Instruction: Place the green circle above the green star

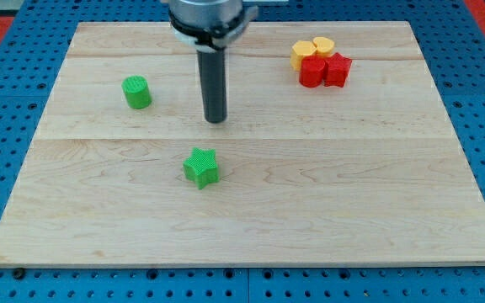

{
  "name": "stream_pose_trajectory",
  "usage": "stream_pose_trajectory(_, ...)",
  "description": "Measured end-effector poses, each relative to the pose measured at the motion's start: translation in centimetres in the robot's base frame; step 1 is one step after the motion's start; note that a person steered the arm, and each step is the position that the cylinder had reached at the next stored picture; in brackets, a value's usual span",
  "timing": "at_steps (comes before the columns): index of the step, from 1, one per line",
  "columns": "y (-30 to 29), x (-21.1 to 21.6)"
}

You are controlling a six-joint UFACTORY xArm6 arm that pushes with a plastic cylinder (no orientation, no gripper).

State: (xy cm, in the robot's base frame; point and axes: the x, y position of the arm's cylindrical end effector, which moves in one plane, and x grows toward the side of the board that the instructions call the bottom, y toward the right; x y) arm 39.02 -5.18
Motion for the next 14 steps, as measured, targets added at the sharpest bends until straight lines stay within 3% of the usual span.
stream_pose_trajectory(2,-8.4,-8.7)
stream_pose_trajectory(3,-13.4,-10.3)
stream_pose_trajectory(4,-16.0,-8.5)
stream_pose_trajectory(6,-12.9,-3.3)
stream_pose_trajectory(8,-5.2,-3.2)
stream_pose_trajectory(10,-4.1,-7.1)
stream_pose_trajectory(11,-0.2,-7.0)
stream_pose_trajectory(13,-0.7,-6.2)
stream_pose_trajectory(14,-1.7,-3.8)
